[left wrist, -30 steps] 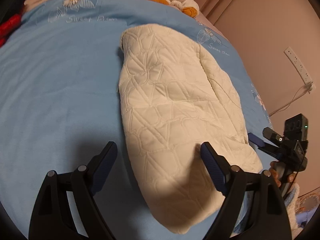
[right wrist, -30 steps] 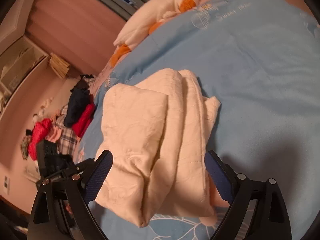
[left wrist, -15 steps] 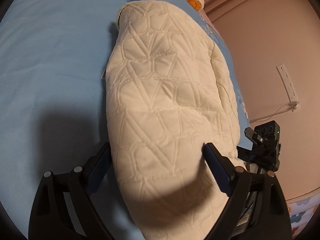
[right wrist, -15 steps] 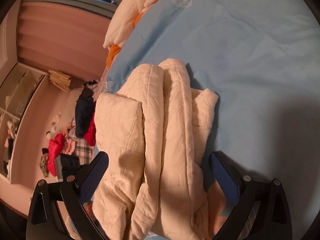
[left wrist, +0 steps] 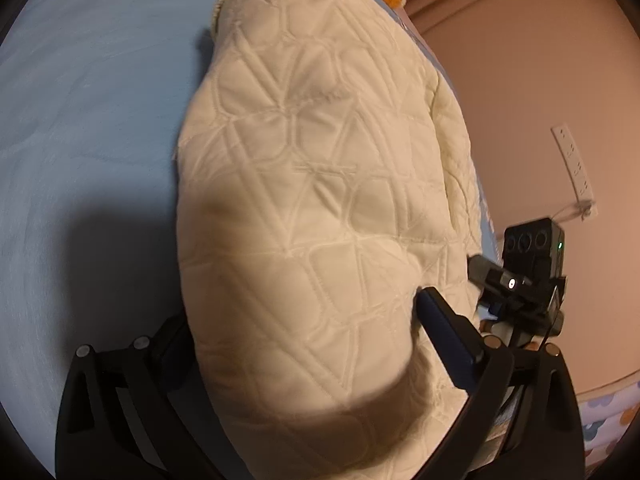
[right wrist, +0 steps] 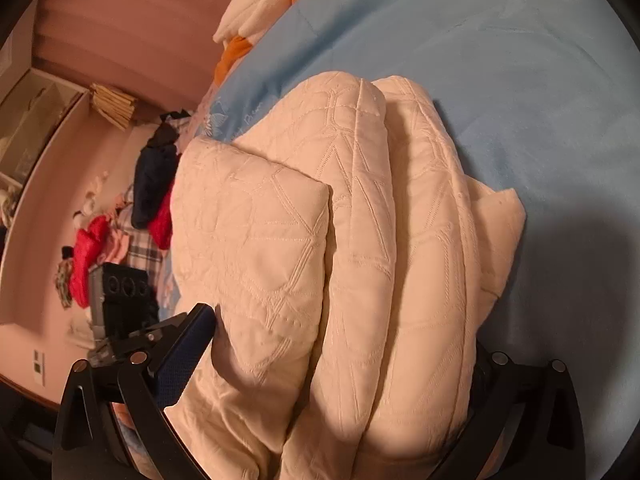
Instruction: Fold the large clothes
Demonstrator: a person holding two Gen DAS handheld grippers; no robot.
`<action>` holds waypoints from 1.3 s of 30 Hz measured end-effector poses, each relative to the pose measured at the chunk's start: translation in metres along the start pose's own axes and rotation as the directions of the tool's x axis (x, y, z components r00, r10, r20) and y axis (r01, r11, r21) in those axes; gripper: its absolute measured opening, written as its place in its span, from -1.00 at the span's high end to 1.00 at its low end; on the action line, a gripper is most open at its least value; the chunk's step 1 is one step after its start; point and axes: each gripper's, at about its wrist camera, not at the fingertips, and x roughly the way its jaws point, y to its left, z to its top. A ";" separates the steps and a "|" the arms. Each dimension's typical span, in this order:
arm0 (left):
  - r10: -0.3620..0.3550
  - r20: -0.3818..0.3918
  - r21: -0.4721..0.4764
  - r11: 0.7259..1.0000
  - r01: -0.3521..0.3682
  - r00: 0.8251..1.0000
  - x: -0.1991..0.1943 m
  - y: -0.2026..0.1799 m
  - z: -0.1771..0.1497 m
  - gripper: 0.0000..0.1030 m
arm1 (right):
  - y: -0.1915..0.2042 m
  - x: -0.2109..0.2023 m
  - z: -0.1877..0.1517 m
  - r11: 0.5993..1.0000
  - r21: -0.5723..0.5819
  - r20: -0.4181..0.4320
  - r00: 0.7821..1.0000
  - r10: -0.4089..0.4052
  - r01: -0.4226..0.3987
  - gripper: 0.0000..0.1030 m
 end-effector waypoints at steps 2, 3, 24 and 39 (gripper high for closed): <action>0.011 -0.013 0.014 1.000 -0.011 1.000 0.000 0.000 0.002 -0.97 | -0.001 0.000 0.001 1.000 0.000 -0.003 1.000 -0.002 0.002 -1.00; 0.024 -0.017 0.027 0.999 -0.023 1.000 0.000 0.000 0.004 -0.98 | -0.001 0.000 0.001 1.000 0.000 0.000 1.000 -0.006 0.006 -1.00; 0.095 0.010 0.079 0.992 -0.096 0.995 0.009 -0.014 0.002 -0.99 | 0.010 0.006 -0.001 0.997 -0.048 0.031 0.998 -0.060 0.062 -1.00; 0.099 0.010 0.084 0.992 -0.099 0.995 0.009 -0.016 -0.001 -0.98 | 0.015 0.006 -0.001 0.994 -0.063 0.041 0.995 -0.091 0.093 -0.97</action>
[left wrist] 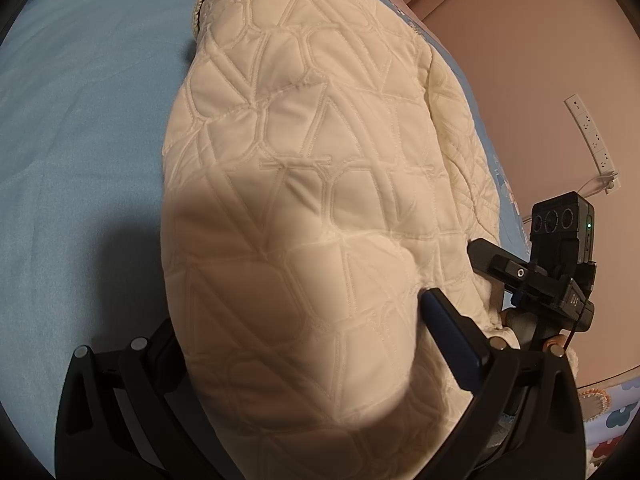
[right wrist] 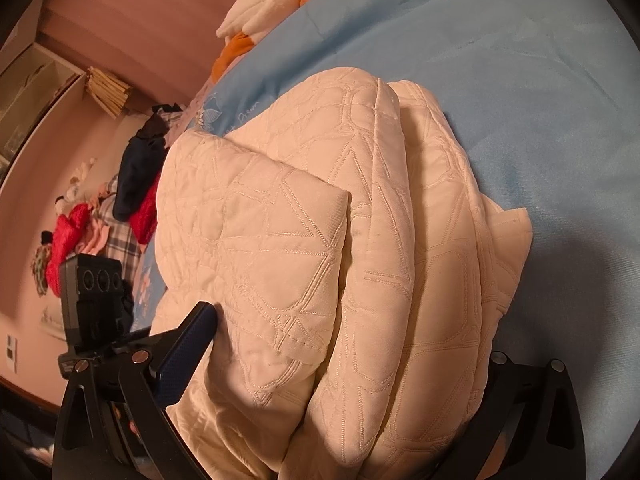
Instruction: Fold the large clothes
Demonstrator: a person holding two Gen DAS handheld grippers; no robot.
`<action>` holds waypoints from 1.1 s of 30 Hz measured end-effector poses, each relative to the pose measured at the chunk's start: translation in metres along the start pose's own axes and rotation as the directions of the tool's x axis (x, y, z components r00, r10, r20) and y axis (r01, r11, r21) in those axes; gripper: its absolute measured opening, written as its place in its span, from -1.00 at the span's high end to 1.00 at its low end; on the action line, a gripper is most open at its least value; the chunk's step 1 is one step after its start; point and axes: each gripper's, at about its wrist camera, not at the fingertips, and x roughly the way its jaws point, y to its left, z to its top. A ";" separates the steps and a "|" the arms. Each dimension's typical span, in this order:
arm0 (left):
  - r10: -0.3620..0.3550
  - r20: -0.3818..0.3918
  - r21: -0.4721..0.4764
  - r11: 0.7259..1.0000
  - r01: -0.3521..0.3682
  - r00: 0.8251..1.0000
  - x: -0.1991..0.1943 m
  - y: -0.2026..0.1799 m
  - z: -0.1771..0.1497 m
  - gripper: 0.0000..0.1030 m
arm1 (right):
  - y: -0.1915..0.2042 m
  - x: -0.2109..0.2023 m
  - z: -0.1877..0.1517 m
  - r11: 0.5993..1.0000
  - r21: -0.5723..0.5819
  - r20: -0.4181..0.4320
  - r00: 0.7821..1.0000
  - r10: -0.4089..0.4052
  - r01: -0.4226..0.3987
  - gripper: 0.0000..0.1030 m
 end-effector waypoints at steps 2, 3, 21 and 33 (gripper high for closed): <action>0.002 0.003 0.003 1.000 -0.002 1.000 0.001 -0.002 0.000 -0.97 | 0.004 -0.001 -0.001 1.000 -0.006 0.008 1.000 -0.019 0.019 -0.92; 0.001 0.007 0.005 1.000 -0.001 1.000 -0.001 -0.003 0.000 -0.95 | 0.007 -0.002 -0.001 0.999 -0.021 0.018 0.999 -0.036 0.036 -0.88; -0.017 0.102 0.047 0.999 0.012 0.995 -0.026 -0.017 -0.015 -0.46 | 0.070 -0.020 -0.006 0.935 -0.325 0.222 0.972 -0.073 0.144 0.25; 0.017 0.192 0.035 0.999 -0.024 0.981 -0.070 -0.001 -0.022 -0.40 | 0.107 -0.007 -0.006 0.905 -0.415 0.224 0.975 0.007 0.089 0.34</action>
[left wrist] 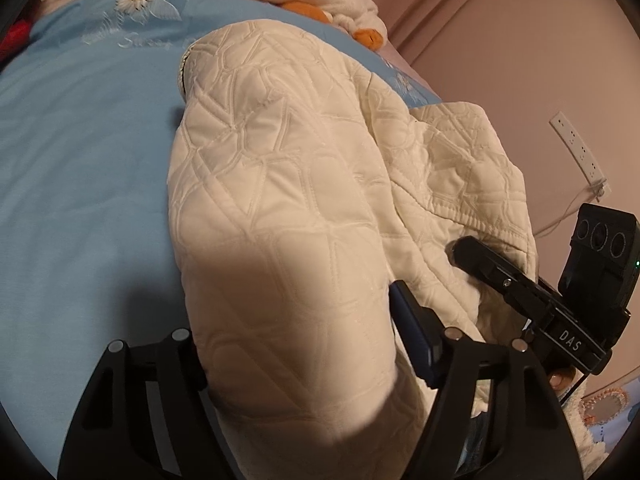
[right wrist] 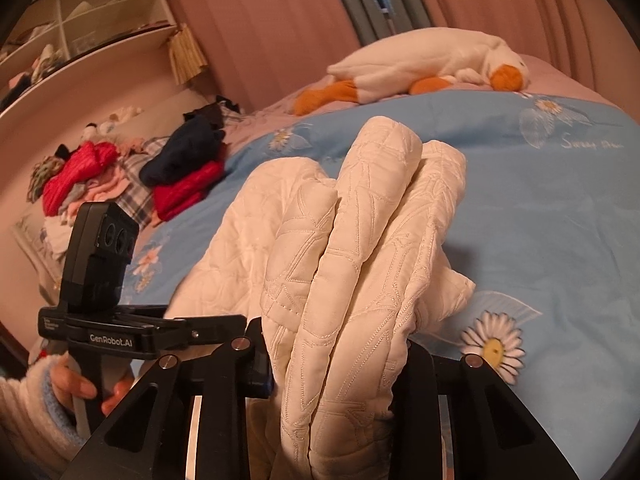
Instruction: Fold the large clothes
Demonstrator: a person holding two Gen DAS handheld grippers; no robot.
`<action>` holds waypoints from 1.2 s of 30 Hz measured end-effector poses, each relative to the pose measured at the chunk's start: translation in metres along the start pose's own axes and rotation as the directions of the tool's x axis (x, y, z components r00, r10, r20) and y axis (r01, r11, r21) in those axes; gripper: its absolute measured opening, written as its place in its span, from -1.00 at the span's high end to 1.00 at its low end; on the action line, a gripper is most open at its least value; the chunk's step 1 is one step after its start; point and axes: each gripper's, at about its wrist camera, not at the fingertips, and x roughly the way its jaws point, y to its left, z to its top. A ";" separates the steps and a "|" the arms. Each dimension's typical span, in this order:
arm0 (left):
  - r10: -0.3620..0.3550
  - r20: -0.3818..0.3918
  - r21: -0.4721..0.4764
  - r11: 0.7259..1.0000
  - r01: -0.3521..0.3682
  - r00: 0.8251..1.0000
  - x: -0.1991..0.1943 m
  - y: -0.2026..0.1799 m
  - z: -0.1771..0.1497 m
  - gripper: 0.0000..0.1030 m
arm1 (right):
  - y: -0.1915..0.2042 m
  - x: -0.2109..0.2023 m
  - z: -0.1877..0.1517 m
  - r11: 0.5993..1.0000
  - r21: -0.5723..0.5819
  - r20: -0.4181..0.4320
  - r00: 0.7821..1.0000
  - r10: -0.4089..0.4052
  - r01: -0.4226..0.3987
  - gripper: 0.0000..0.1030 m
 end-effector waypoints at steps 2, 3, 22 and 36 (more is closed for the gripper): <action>0.009 0.015 -0.008 1.000 -0.009 1.000 -0.007 0.006 0.002 -0.40 | 0.006 0.004 0.002 1.000 -0.006 0.003 1.000 0.014 -0.014 0.34; 0.012 0.023 -0.015 1.000 -0.012 1.000 -0.011 0.010 0.003 -0.41 | 0.010 0.008 0.006 1.000 -0.012 0.004 1.000 0.023 -0.023 0.34; 0.127 0.095 -0.103 0.988 -0.117 0.987 -0.039 0.089 0.045 -0.42 | 0.057 0.085 0.043 0.991 -0.072 -0.016 0.994 0.112 -0.113 0.34; 0.183 0.031 -0.079 0.980 -0.180 0.983 -0.015 0.102 0.056 -0.44 | 0.018 0.115 0.024 0.993 0.111 -0.129 0.991 0.044 -0.029 -0.06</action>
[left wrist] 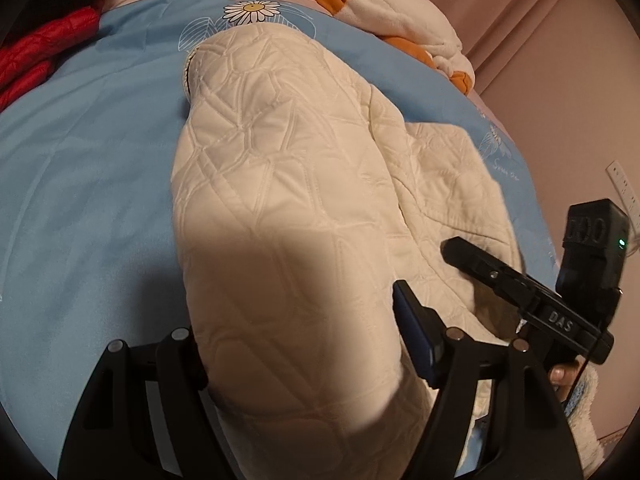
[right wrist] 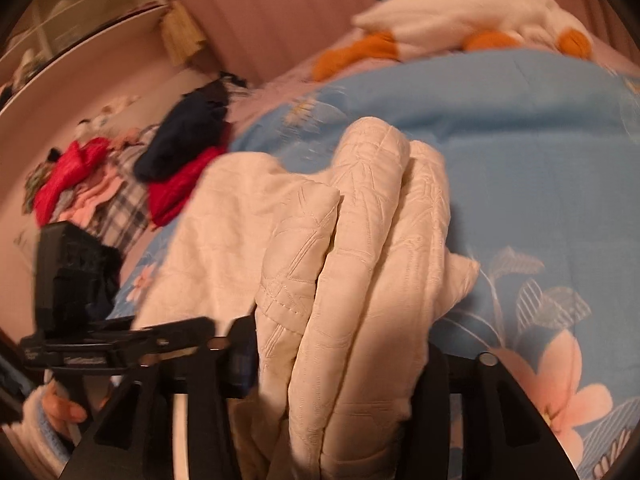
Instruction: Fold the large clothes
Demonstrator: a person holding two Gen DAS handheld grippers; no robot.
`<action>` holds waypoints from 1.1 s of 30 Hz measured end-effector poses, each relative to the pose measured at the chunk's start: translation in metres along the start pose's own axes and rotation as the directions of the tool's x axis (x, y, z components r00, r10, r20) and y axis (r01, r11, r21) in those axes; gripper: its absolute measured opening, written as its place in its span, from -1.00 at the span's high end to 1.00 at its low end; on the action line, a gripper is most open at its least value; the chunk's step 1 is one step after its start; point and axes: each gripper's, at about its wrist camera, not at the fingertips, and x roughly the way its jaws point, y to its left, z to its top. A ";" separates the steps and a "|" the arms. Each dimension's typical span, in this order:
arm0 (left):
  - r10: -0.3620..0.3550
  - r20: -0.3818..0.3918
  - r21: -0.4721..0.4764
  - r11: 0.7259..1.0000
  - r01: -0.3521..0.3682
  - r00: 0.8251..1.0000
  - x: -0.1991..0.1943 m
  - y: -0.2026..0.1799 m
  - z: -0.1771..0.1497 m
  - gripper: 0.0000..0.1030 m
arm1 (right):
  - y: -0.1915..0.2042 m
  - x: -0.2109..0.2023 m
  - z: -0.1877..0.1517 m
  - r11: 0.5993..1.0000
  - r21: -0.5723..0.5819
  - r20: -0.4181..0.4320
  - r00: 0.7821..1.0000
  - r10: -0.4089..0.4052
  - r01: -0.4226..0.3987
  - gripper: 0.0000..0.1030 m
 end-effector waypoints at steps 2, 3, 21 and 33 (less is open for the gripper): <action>0.024 -0.002 0.016 1.000 -0.024 1.000 0.000 -0.002 -0.001 -0.45 | -0.006 0.002 -0.001 0.999 0.033 -0.011 1.000 -0.010 0.010 -0.22; 0.032 0.000 0.020 0.999 -0.032 0.999 0.000 0.000 -0.002 -0.46 | -0.008 0.000 -0.004 0.999 0.047 -0.018 1.000 -0.023 0.024 -0.29; 0.182 0.083 0.168 0.966 -0.194 0.980 -0.054 -0.011 -0.044 -0.41 | 0.017 -0.052 -0.016 0.962 -0.062 0.085 0.962 -0.259 0.265 -0.51; 0.237 0.063 0.219 0.944 -0.245 0.969 -0.035 -0.013 -0.058 -0.41 | 0.065 -0.035 -0.037 0.934 -0.323 0.017 0.988 -0.155 0.152 0.04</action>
